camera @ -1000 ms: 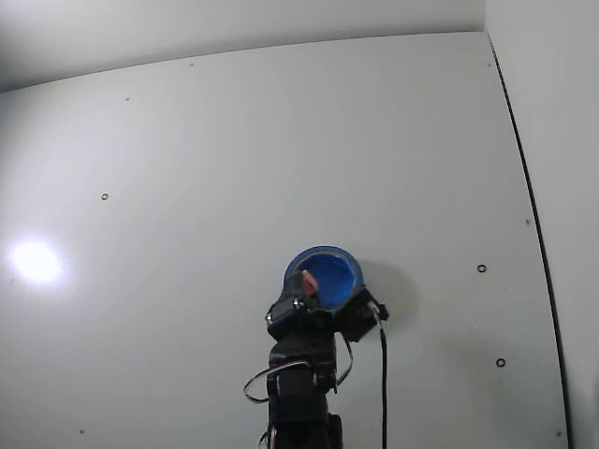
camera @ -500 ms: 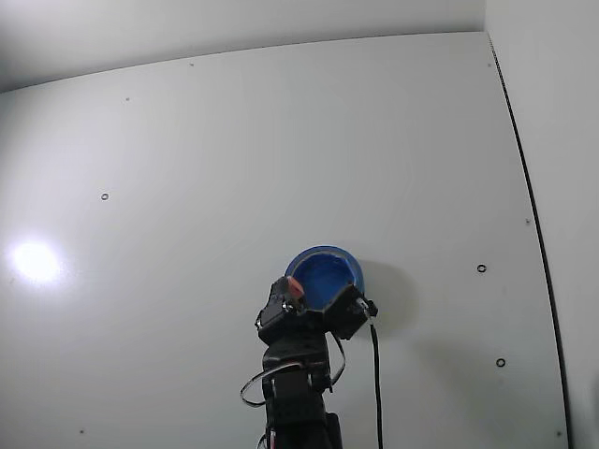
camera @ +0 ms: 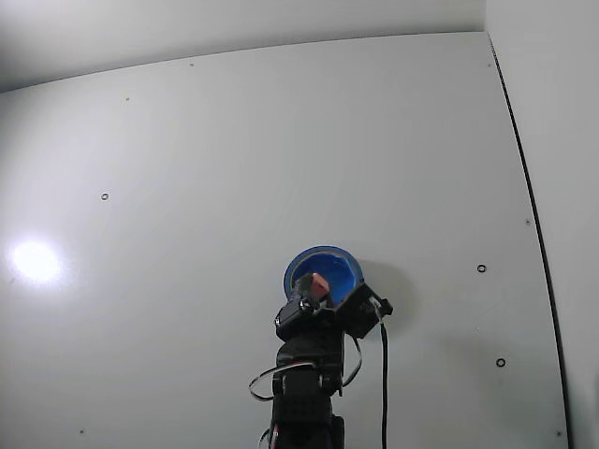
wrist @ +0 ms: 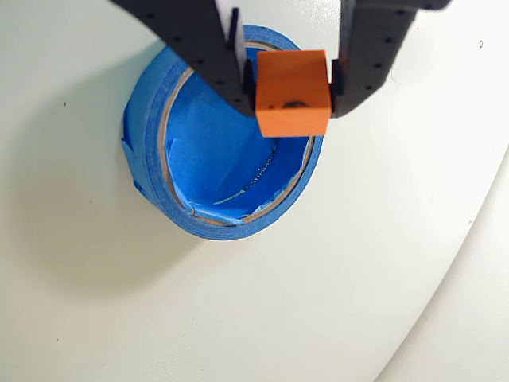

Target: Grasp a block and put it in the bin.

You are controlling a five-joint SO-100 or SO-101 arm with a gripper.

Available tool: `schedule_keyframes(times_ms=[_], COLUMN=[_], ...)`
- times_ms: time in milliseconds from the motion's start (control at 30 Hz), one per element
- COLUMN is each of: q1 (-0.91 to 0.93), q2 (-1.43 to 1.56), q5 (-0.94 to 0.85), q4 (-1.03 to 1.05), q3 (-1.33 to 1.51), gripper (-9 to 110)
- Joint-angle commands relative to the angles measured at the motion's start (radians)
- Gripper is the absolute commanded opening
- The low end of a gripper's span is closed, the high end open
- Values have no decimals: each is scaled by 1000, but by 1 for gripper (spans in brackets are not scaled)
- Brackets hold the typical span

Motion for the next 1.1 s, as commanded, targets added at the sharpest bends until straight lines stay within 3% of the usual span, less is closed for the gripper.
schedule_keyframes(times_ms=[0, 433, 833, 1067], q1=[-11, -12, -8, -6], q2=[28, -448, -472, -472], q5=[-15, -25, -25, -25], q4=[-32, -18, -31, -31], q3=[-123, -476, -433, -419], gripper=[1, 1, 2, 12])
